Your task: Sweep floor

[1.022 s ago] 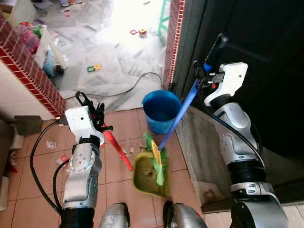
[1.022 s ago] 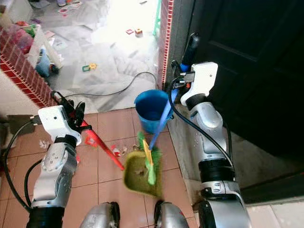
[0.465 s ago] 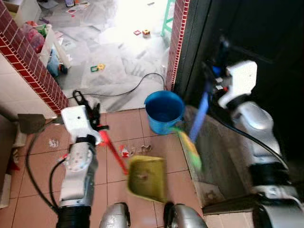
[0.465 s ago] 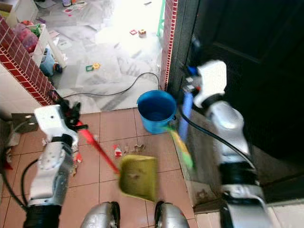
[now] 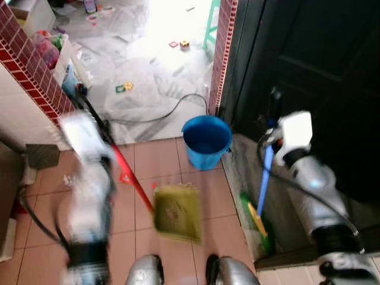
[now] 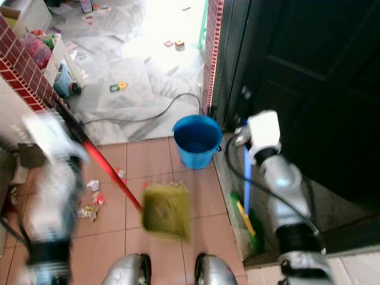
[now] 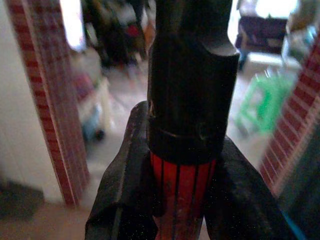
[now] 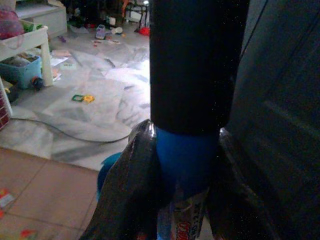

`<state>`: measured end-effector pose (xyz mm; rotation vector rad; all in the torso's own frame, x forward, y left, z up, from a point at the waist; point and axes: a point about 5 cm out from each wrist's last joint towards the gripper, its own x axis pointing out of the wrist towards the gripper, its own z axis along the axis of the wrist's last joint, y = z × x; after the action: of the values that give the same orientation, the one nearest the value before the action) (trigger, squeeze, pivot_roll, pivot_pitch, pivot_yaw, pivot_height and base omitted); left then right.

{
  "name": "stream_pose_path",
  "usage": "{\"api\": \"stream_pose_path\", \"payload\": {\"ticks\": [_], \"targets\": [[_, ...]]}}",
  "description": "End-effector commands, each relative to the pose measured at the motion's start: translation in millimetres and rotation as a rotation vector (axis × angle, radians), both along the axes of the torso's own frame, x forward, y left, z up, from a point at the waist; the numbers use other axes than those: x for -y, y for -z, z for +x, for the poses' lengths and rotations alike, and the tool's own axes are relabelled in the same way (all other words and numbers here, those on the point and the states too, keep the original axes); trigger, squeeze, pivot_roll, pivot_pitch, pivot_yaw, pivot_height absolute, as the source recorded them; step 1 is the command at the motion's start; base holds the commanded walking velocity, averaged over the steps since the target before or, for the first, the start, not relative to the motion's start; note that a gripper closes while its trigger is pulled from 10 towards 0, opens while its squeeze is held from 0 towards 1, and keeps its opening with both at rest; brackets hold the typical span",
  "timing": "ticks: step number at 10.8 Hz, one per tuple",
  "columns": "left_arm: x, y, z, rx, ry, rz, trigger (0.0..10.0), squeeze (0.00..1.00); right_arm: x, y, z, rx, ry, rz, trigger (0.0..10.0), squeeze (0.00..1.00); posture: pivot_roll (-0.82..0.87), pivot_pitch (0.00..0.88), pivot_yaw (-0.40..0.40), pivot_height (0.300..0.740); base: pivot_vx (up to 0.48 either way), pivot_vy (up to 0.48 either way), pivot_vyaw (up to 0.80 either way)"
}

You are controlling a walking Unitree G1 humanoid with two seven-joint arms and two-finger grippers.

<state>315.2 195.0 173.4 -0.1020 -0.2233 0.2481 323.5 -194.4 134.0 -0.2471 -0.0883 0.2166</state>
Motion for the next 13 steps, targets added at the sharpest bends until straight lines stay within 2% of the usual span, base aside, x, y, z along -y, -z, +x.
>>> {"api": "stream_pose_path", "payload": {"ticks": [1,5,6,7,9,10,13], "targets": [[-16.1,-35.4,3.4,0.132,-0.073,0.010,10.0,0.00,-2.5,12.0,-2.4,-0.046,0.010,-0.009,10.0,0.00,-0.06,0.060,0.057,0.740,0.000,0.000,0.00],[-45.3,-102.1,15.5,0.320,-0.204,0.018,10.0,0.00,-9.3,19.2,-3.5,-0.047,-0.002,-0.024,10.0,0.00,-0.06,0.045,0.057,0.740,0.000,0.000,0.00],[-46.5,-116.0,22.3,0.370,-0.199,-0.007,10.0,0.00,-9.8,19.4,-2.7,-0.044,0.002,-0.009,10.0,0.00,-0.06,0.043,0.054,0.740,0.000,0.000,0.00],[-39.6,-123.8,31.6,0.407,-0.156,-0.019,10.0,0.00,-14.0,18.3,-1.4,-0.039,-0.003,-0.008,10.0,0.00,-0.07,0.045,0.054,0.740,0.000,0.000,0.00],[-28.4,-128.8,44.2,0.433,-0.119,-0.068,10.0,0.00,-22.2,15.2,-0.1,-0.023,-0.021,0.014,10.0,0.00,-0.08,0.049,0.060,0.740,0.127,0.000,-0.64],[-21.5,-129.3,49.1,0.438,-0.101,-0.086,10.0,0.00,-25.6,11.2,-1.1,0.001,-0.029,0.023,10.0,0.00,-0.09,0.051,0.067,0.740,0.311,0.000,0.00],[-17.1,-125.8,53.7,0.445,-0.088,-0.092,10.0,0.00,-37.1,9.6,-6.8,0.026,-0.064,0.023,10.0,0.00,-0.09,0.059,0.069,0.740,0.320,0.000,0.00]]}}
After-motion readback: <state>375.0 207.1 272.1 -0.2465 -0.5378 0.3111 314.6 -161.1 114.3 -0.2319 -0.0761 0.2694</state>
